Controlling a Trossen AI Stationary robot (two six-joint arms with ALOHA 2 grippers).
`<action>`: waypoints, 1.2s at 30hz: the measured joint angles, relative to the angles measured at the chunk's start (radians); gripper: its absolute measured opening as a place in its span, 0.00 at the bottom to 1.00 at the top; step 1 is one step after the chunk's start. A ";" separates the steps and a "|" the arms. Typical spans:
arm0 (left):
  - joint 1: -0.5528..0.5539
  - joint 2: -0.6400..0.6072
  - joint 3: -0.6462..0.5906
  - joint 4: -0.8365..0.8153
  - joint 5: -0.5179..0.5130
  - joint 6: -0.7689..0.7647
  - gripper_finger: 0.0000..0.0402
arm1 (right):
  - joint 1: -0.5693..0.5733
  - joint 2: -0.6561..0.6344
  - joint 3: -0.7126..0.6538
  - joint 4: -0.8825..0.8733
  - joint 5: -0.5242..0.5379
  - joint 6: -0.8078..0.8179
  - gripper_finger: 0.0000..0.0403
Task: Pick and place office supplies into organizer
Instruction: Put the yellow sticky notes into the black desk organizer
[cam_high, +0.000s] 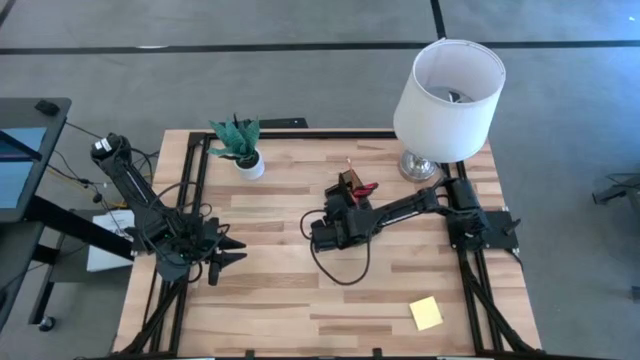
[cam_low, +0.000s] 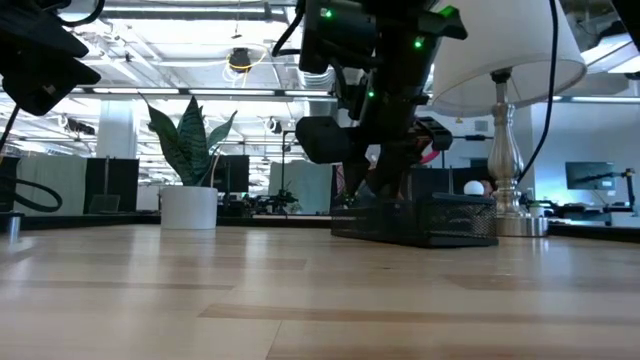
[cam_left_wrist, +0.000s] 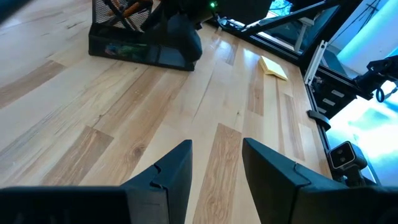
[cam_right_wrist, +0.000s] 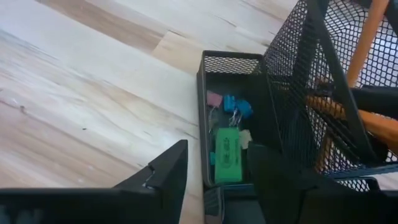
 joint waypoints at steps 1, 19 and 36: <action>0.000 0.000 0.000 0.000 0.000 0.000 0.34 | 0.000 0.000 0.000 0.001 0.000 0.000 0.40; 0.000 0.000 0.000 0.000 0.000 0.000 0.34 | 0.071 0.000 0.119 0.027 -0.009 -0.154 0.26; 0.000 0.000 0.000 -0.011 0.000 0.025 0.34 | 0.708 -0.001 0.251 -0.440 0.033 0.560 0.25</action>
